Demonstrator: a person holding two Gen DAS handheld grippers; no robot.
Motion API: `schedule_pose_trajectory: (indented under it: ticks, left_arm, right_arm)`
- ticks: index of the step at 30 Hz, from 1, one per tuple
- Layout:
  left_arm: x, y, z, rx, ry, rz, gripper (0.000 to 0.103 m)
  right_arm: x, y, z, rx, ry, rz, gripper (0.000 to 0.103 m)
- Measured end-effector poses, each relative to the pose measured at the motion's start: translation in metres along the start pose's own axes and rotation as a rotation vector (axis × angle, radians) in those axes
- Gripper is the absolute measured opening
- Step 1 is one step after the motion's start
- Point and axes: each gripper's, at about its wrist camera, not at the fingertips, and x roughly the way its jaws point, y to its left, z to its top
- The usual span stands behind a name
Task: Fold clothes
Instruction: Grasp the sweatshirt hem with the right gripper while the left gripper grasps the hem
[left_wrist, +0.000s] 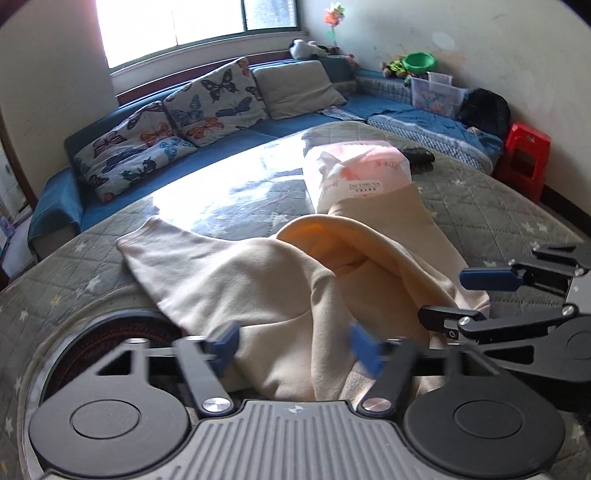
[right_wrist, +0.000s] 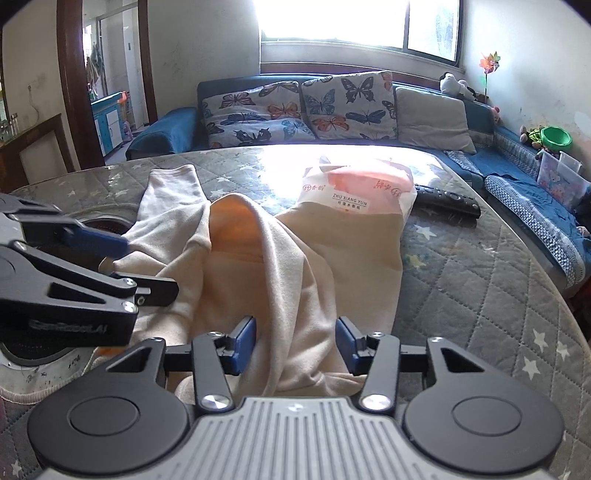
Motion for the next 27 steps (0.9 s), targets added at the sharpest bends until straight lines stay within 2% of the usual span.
schedule_pose_trajectory:
  ticks: [1, 2, 3, 4, 5, 6, 9, 11, 13, 16, 18, 19, 20, 21, 25, 26, 27]
  left_arm:
    - [0.002, 0.001, -0.001, -0.004, 0.008, -0.01, 0.031]
    - [0.003, 0.003, -0.002, -0.008, 0.01, -0.019, 0.017]
    - [0.004, 0.005, -0.003, -0.013, 0.012, -0.027, 0.009]
    - [0.003, 0.007, -0.005, -0.018, 0.012, -0.029, 0.007]
    - [0.003, 0.01, -0.007, -0.023, 0.012, -0.029, 0.002]
    - [0.0, 0.013, -0.009, -0.03, 0.009, -0.03, 0.001]
    - [-0.009, 0.024, -0.015, -0.053, -0.003, -0.032, 0.0]
    - [-0.013, 0.032, -0.019, -0.069, -0.002, -0.022, 0.0]
    - [-0.017, 0.038, -0.017, -0.108, -0.005, -0.055, 0.0]
    - [-0.022, 0.042, -0.013, -0.155, -0.01, -0.103, 0.007]
    - [-0.022, 0.038, -0.008, -0.165, -0.013, -0.123, 0.031]
    - [-0.022, 0.033, -0.005, -0.154, -0.016, -0.125, 0.04]
    - [-0.02, 0.027, -0.001, -0.145, -0.019, -0.115, 0.058]
    - [-0.018, 0.023, 0.002, -0.136, -0.02, -0.112, 0.062]
    - [0.0, 0.009, 0.009, -0.101, 0.013, -0.132, 0.062]
    - [0.005, 0.007, 0.008, -0.088, 0.025, -0.126, 0.058]
    - [0.01, 0.005, 0.008, -0.076, 0.037, -0.12, 0.044]
  right_arm:
    - [0.0, 0.0, 0.0, 0.001, 0.001, 0.002, 0.044]
    - [0.001, 0.0, 0.0, 0.002, 0.001, 0.003, 0.041]
    - [0.001, 0.0, 0.0, 0.002, 0.002, 0.005, 0.037]
    - [0.002, -0.001, 0.0, 0.003, 0.002, 0.007, 0.034]
    - [0.002, -0.001, 0.001, 0.004, 0.003, 0.009, 0.027]
    - [0.003, -0.001, 0.001, 0.005, 0.003, 0.01, 0.019]
    - [0.004, -0.001, 0.001, 0.007, 0.005, 0.016, 0.01]
    - [-0.001, -0.002, 0.0, 0.012, -0.006, 0.018, 0.01]
    - [-0.005, -0.002, 0.0, 0.012, -0.015, 0.016, 0.009]
    - [-0.011, 0.0, 0.001, 0.013, -0.024, 0.022, 0.009]
    - [-0.014, 0.001, 0.001, 0.009, -0.026, 0.024, 0.009]
    - [-0.015, 0.002, 0.001, 0.007, -0.026, 0.025, 0.009]
    - [-0.017, 0.002, 0.001, 0.007, -0.029, 0.025, 0.009]
    - [-0.018, 0.002, 0.001, 0.006, -0.029, 0.026, 0.009]
    - [-0.021, 0.001, 0.0, 0.005, -0.028, 0.031, 0.009]
    - [-0.021, 0.001, 0.0, 0.006, -0.026, 0.033, 0.009]
    - [-0.022, -0.001, 0.0, 0.009, -0.025, 0.036, 0.009]
